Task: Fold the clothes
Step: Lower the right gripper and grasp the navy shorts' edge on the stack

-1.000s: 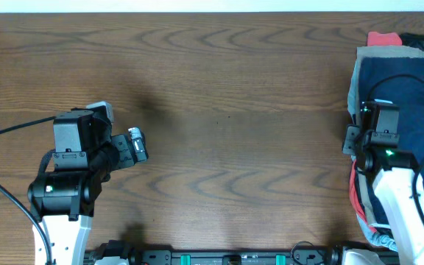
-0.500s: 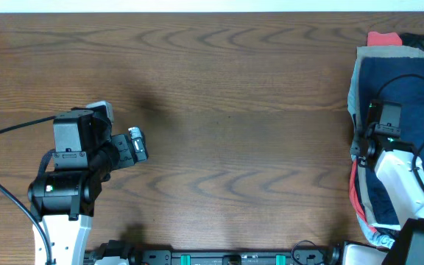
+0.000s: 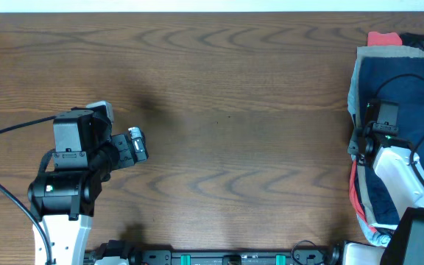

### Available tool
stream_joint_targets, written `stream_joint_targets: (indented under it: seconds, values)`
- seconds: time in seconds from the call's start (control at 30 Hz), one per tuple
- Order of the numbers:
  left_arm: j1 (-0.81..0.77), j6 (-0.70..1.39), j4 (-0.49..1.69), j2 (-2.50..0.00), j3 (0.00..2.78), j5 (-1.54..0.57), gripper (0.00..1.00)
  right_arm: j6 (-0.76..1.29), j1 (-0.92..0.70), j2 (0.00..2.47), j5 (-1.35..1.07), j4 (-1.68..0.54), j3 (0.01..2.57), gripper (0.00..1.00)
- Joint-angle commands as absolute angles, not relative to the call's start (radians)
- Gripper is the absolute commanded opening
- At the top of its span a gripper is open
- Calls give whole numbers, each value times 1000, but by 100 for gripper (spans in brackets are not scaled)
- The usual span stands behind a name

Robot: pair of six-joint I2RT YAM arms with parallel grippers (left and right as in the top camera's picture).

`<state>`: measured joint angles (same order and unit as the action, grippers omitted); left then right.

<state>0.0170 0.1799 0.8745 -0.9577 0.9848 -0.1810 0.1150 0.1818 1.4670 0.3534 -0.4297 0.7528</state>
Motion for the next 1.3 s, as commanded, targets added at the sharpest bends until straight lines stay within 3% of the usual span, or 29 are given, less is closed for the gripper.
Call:
stream_joint_targets:
  seconds: [0.0, 0.1, 0.17, 0.2, 0.3, 0.53, 0.77, 0.93, 1.1, 1.27]
  values:
    - [21, 181, 874, -960, 1008, -187, 98, 134, 190, 1475, 340, -427, 773, 31]
    - [21, 181, 874, -960, 1008, -187, 98, 134, 190, 1475, 340, -427, 773, 17]
    - [21, 181, 874, -960, 1008, -187, 98, 134, 190, 1475, 340, -427, 773, 16]
    - [21, 181, 874, -960, 1008, -187, 98, 134, 190, 1475, 335, -426, 773, 18]
    - [21, 181, 874, -960, 1008, -187, 98, 134, 190, 1475, 324, -426, 773, 41]
    - [21, 181, 874, -960, 1008, -187, 98, 134, 190, 1475, 316, -419, 773, 47]
    - [21, 182, 874, -960, 1008, -187, 98, 134, 191, 1480, 318, -419, 769, 33]
    - [21, 182, 874, -960, 1008, -188, 98, 134, 194, 1521, 318, -419, 769, 31]
    - [21, 182, 874, -960, 1008, -188, 98, 134, 197, 1526, 318, -413, 772, 2]
    - [21, 182, 874, -960, 1008, -188, 98, 134, 199, 1489, 318, -418, 806, 1]
